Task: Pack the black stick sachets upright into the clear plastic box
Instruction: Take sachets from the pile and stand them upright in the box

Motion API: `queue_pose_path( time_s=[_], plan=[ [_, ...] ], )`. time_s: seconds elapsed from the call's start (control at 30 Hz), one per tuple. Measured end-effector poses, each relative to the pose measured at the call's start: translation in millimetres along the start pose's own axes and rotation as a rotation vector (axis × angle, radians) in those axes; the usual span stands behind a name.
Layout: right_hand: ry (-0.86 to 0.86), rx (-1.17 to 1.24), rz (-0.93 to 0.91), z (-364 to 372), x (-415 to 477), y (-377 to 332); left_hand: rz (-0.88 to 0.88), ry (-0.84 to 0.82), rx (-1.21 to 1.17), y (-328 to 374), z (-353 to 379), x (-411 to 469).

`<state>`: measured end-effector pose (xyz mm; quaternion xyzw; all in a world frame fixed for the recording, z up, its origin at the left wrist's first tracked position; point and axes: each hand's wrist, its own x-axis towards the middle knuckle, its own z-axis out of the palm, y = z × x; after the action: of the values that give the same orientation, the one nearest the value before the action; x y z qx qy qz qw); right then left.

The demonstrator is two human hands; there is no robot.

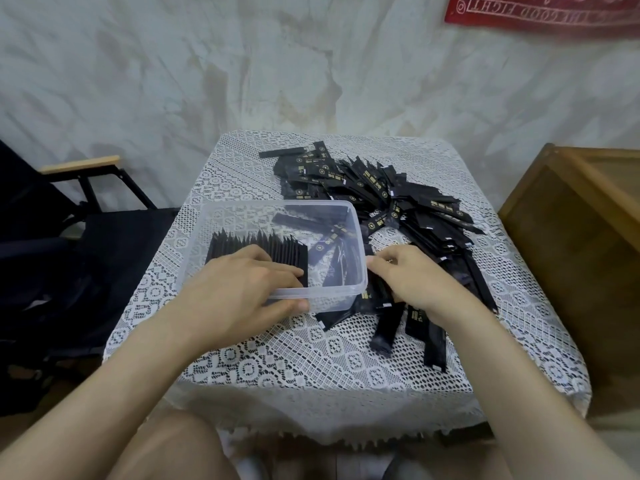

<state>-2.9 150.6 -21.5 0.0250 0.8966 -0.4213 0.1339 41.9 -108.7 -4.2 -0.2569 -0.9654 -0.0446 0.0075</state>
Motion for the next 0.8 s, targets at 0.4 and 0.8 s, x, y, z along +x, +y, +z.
queue_pose_path(
  time_s=[0.4, 0.8],
  plan=[
    [0.027, -0.040, 0.031, 9.5, 12.6, 8.6, -0.006, -0.005, 0.004, 0.1, 0.4, 0.0],
    [0.134, 0.025, 0.022, 1.6, 13.9, 11.6, -0.013, -0.006, -0.002, 0.3, 0.5, -0.1]
  ],
)
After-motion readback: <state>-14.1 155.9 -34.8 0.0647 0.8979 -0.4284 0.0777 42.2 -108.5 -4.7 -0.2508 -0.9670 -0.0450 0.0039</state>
